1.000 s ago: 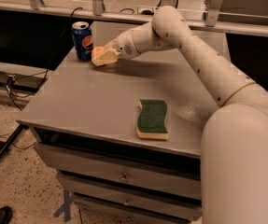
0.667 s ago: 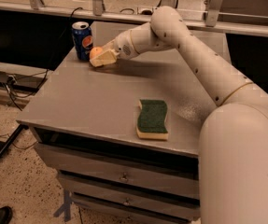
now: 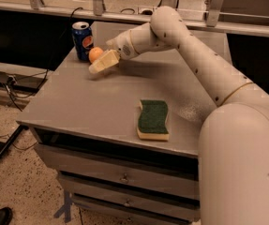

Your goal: Move orange near pepsi can

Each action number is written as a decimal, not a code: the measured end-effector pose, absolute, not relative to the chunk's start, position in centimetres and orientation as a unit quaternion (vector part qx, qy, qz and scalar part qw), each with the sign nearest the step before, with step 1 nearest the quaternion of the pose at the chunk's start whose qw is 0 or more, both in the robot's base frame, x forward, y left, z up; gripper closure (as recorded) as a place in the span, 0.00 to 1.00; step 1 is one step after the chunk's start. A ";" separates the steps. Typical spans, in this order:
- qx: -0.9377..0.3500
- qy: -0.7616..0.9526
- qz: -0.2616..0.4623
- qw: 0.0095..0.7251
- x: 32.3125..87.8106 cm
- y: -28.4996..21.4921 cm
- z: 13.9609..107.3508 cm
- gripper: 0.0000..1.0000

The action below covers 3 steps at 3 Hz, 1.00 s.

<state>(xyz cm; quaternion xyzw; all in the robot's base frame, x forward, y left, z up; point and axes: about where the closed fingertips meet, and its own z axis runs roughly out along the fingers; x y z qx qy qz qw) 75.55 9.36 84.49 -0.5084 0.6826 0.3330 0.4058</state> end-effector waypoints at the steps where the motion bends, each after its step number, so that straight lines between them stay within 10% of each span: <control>1: -0.500 0.681 0.312 0.434 76.0 7.1 86.7 0.00; 3: -0.507 0.677 0.236 0.478 75.2 0.2 92.4 0.00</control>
Offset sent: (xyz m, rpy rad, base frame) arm -0.0147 -0.1766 0.1544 -0.1255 -0.3743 -0.2190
